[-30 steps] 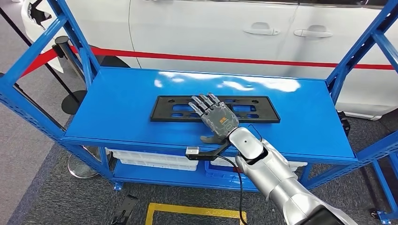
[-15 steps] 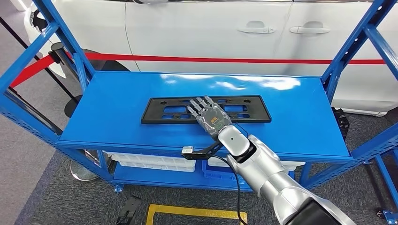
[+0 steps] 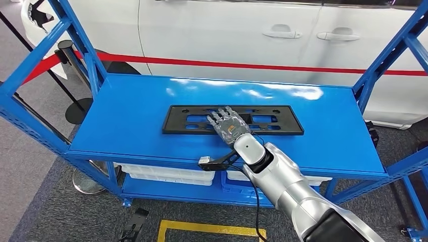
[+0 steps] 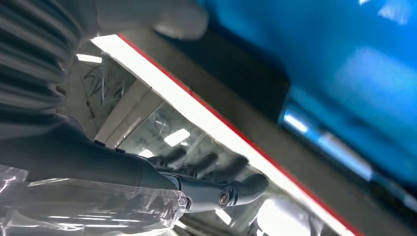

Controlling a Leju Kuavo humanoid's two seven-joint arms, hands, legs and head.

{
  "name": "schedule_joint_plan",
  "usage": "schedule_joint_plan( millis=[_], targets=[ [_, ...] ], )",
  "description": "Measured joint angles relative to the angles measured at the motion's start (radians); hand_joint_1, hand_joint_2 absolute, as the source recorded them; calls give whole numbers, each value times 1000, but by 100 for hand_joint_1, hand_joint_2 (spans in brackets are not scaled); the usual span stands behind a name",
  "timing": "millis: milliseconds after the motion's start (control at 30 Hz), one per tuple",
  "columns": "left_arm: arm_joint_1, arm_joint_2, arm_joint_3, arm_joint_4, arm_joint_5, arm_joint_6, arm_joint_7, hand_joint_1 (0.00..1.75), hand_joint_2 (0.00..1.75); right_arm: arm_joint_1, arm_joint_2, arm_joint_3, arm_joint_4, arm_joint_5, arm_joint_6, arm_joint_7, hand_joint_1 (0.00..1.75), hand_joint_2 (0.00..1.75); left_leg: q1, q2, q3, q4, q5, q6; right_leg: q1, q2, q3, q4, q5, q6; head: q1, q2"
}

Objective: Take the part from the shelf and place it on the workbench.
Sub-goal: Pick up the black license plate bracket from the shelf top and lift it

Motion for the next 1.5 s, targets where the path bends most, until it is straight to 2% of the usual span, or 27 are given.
schedule_joint_plan(
  millis=[33, 67, 133, 167, 233, 333, 367, 433, 500, 533, 567, 600, 667, 700, 833, 900, 967, 1000, 1033, 1067, 1133, 1167, 1200, 1300, 1367, 1433, 1500],
  targets=[
    [0, 0, 0, 0, 0, -1, 0, 0, 0, -1, 0, 1, 4, 1, 12, 0, 157, 175, -1, -1, 0, 1, -1, 0, 0, 0, 0, -8, 19, -3, 0, 0],
    [0, 0, 0, 0, -1, -1, -1, 0, 0, -3, 0, 3, 6, 2, 24, -1, 157, 175, -2, -2, 1, 3, -2, 0, 1, 0, 18, -53, 53, -8, 0, 0],
    [-1, -2, 0, 0, -1, -3, -3, 0, 0, -12, 1, 6, 9, 3, 39, -2, 159, 175, -6, -3, 1, 7, -6, -3, 5, 0, 76, -182, 117, -21, 0, 0],
    [-2, -2, 0, 0, -1, -4, -4, 0, 0, -17, 1, 7, 10, 3, 46, -2, 160, 175, -8, -4, 0, 9, -8, -6, 8, -1, 97, -229, 132, -25, 0, 0],
    [-4, -4, 0, 0, -1, -5, -8, 0, 0, -25, 3, 8, 11, 4, 59, -4, 162, 175, -11, -4, -1, 9, -9, -15, 11, 0, 111, -260, 133, -28, 0, 0],
    [-5, -5, 0, 0, -1, -5, -15, 0, 0, -30, 4, 10, 13, 5, 76, -10, 162, 175, -9, -2, -5, 26, -27, -31, 4, 0, 120, -274, 137, -36, 0, 0],
    [-5, -5, 0, 0, -1, -5, -16, 0, 0, -33, 5, 11, 13, 6, 80, -12, 162, 175, -8, -2, -20, 63, -51, -36, 1, -1, 124, -278, 139, -40, -1, 0],
    [-6, -5, 0, 0, -1, -5, -17, 0, 0, -34, 6, 14, 16, 8, 85, -15, 162, 175, -4, 0, -76, 189, -114, -45, 1, -2, 126, -279, 138, -44, -1, 0],
    [-4, -5, 0, 1, -1, -5, -17, 0, 0, -31, 6, 16, 19, 8, 86, -18, 162, 175, -2, 0, -124, 286, -142, -52, 2, -2, 126, -278, 138, -45, -1, 0],
    [-4, -5, 0, 1, -1, -5, -17, 0, 0, -31, 6, 16, 21, 8, 87, -18, 162, 175, -1, 0, -124, 284, -128, -53, 2, -2, 126, -276, 137, -45, -1, 0],
    [-4, -5, 0, 1, -1, -5, -17, 0, 0, -31, 6, 16, 22, 8, 87, -19, 162, 175, 0, 0, -103, 238, -95, -53, 2, -1, 127, -275, 136, -43, -1, 0],
    [-5, -5, 0, 1, -1, -5, -17, 0, 0, -31, 6, 16, 23, 8, 87, -19, 162, 175, 1, 1, -69, 164, -57, -52, 2, 0, 128, -272, 133, -41, -1, 0],
    [-7, -4, 0, 1, -1, -5, -17, 0, 0, -32, 7, 16, 23, 8, 87, -19, 163, 175, -1, 1, -10, 42, -14, -43, 6, 2, 126, -267, 130, -35, -1, 0],
    [-7, -4, 0, 1, -1, -5, -17, 0, 0, -32, 7, 16, 24, 8, 87, -19, 163, 175, -3, 1, 2, 16, -10, -38, 7, 3, 125, -265, 129, -31, -1, 0],
    [-7, -5, 0, 1, 0, -6, -21, 0, 0, -35, 6, 17, 26, 8, 90, -20, 167, 175, -2, 1, 6, 2, -5, -13, 8, 2, 118, -255, 120, -13, 0, 0],
    [-9, -6, 0, 1, 0, -8, -23, 0, 0, -36, 6, 17, 27, 8, 93, -21, 171, 175, 2, 3, 8, -5, 1, -2, 7, 1, 84, -178, 71, -5, 0, 0],
    [-10, -6, 0, 1, 1, -9, -26, 0, 0, -35, 5, 17, 29, 7, 94, -23, 174, 175, 2, 3, 6, -5, 2, 1, 4, 1, 20, -44, 10, 0, 0, 0],
    [-10, -6, 0, 1, 1, -9, -29, 0, 0, -34, 4, 17, 30, 4, 92, -25, 175, 175, 2, 3, 6, -5, 1, 1, 2, 1, -4, 2, -1, 2, 0, 0],
    [-10, -6, 0, 1, 2, -10, -31, 0, 0, -34, 2, 17, 31, -1, 87, -26, 175, 175, 2, 2, 6, -4, 1, 1, 1, 0, -13, 17, 5, 2, 0, 0],
    [-10, -7, 0, 1, 2, -10, -33, 0, 0, -34, 1, 16, 30, -11, 78, -28, 175, 175, 2, 2, 6, -2, 0, 0, 0, 0, 1, -15, 32, 1, 0, 0],
    [-10, -8, 0, 1, 3, -10, -37, 0, 0, -35, -3, 12, 28, -49, 40, -35, 175, 175, 1, -1, 6, 2, -3, -4, 0, 0, 66, -150, 101, -5, 0, 0],
    [-10, -8, 0, 1, 5, -10, -39, 0, 0, -36, -6, 3, 24, -80, 7, -45, 175, 175, -1, -2, 4, 6, -6, -8, 1, 0, 93, -210, 123, -8, 0, 0],
    [-9, -8, 0, 1, 8, -10, -43, 0, 0, -37, -10, -12, 18, -117, -34, -61, 175, 175, -3, -2, 2, 8, -7, -13, 3, 1, 109, -245, 132, -11, 0, 0],
    [-4, -8, 2, 1, 25, -9, -60, 0, 0, -42, -26, -88, -26, -254, -149, -149, 175, 175, -3, -2, -4, 9, -9, -30, 6, 2, 111, -263, 134, -22, 0, 0],
    [0, -8, 4, 1, 37, -9, -75, 0, 87, -49, -39, -159, -89, -362, -169, -231, 175, 175, -1, 0, -17, 41, -34, -40, 2, 2, 113, -269, 138, -33, -1, 0],
    [4, -6, 10, 1, 47, -8, -89, 0, 175, -50, -51, -234, -178, -471, -137, -301, 175, 175, 0, 1, -63, 150, -96, -47, 0, 1, 115, -272, 139, -41, -1, 0],
    [9, -5, 16, 1, 57, -8, -105, 0, 175, -31, -66, -299, -296, -603, -71, -351, 175, 175, 1, 1, -121, 275, -144, -50, 2, 0, 117, -270, 136, -44, -1, 0]
  ],
)
